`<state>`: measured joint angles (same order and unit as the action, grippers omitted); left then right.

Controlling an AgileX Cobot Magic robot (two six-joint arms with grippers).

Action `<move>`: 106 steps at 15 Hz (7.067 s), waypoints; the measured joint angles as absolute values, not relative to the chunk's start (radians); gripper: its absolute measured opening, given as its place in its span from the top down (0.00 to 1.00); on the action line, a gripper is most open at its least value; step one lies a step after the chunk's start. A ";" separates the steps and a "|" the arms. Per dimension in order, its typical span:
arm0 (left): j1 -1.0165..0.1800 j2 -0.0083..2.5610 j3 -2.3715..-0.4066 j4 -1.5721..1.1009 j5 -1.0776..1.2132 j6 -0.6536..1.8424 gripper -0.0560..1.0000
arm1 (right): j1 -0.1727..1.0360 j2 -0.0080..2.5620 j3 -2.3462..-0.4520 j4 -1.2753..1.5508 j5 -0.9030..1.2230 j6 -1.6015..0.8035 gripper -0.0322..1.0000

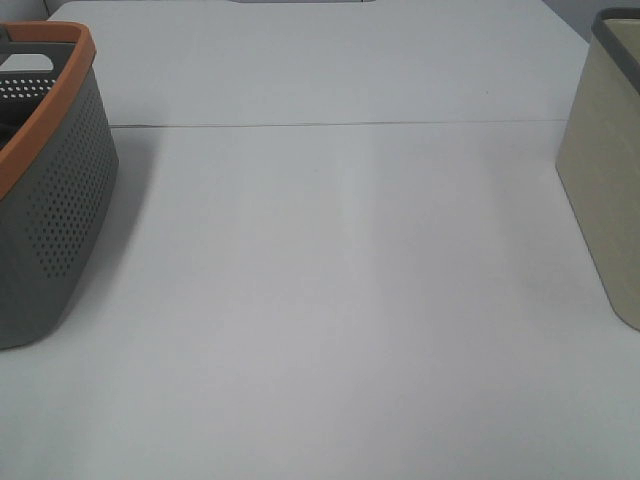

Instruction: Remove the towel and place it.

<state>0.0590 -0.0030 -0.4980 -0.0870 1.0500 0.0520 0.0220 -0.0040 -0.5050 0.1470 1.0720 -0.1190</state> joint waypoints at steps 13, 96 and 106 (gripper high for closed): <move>0.059 -0.003 -0.498 -0.087 1.050 0.052 0.02 | 0.022 -0.004 -0.505 0.147 1.072 -0.119 0.22; 0.071 1.433 -1.949 -0.354 1.217 0.950 0.95 | 0.022 -0.004 -0.505 0.147 1.072 -0.119 0.22; -0.079 1.602 -2.288 -0.559 1.109 0.950 0.95 | 0.022 0.172 -0.536 0.308 0.843 -0.154 0.22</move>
